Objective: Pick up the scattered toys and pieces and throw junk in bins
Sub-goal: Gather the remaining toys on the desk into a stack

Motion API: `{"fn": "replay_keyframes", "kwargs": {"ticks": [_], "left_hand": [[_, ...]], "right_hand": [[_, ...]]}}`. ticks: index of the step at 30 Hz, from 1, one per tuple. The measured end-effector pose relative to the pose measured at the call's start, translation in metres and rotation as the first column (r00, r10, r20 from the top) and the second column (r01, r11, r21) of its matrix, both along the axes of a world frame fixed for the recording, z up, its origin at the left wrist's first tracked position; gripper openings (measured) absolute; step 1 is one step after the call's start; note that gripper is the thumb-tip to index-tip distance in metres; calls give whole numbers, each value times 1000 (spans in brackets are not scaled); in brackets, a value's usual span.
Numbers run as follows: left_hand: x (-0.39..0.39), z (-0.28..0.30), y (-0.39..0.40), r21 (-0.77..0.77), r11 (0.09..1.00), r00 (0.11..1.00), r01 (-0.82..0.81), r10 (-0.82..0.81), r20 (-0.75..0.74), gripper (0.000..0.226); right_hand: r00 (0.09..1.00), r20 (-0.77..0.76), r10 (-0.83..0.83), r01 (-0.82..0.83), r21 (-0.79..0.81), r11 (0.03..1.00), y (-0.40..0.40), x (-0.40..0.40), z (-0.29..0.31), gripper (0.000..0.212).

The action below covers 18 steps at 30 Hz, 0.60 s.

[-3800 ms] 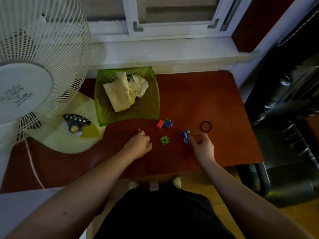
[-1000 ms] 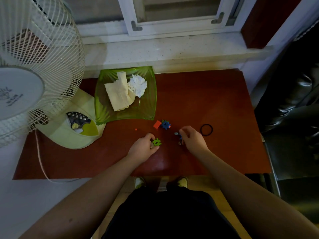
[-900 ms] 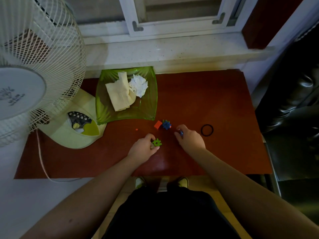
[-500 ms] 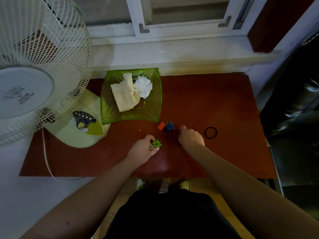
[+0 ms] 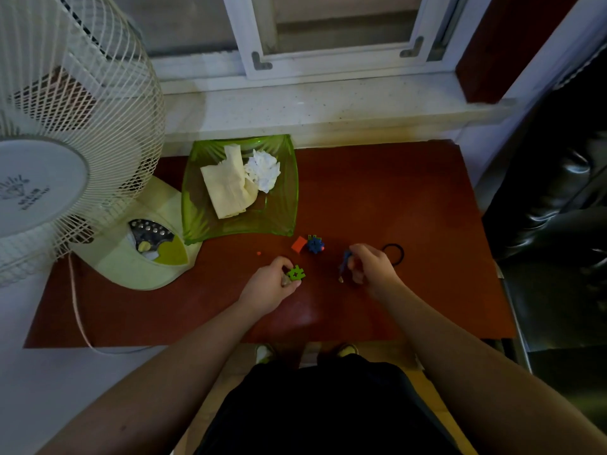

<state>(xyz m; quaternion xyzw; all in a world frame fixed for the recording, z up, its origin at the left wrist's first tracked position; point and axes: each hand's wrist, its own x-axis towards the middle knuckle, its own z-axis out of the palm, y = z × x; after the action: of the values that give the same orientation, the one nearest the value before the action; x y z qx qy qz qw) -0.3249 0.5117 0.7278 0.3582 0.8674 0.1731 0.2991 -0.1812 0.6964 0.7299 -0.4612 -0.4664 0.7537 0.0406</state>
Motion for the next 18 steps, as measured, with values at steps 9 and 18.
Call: {"fn": "replay_keyframes", "kwargs": {"ticks": [9, 18], "left_hand": [[3, 1, 5, 45, 999, 1000, -7, 7, 10, 39], [8, -2, 8, 52, 998, 999, -29, 28, 22, 38]], "right_hand": [[872, -144, -468, 289, -620, 729, -3, 19, -12, 28], [894, -173, -413, 227, -621, 750, -1, 19, -17, 11]]}}
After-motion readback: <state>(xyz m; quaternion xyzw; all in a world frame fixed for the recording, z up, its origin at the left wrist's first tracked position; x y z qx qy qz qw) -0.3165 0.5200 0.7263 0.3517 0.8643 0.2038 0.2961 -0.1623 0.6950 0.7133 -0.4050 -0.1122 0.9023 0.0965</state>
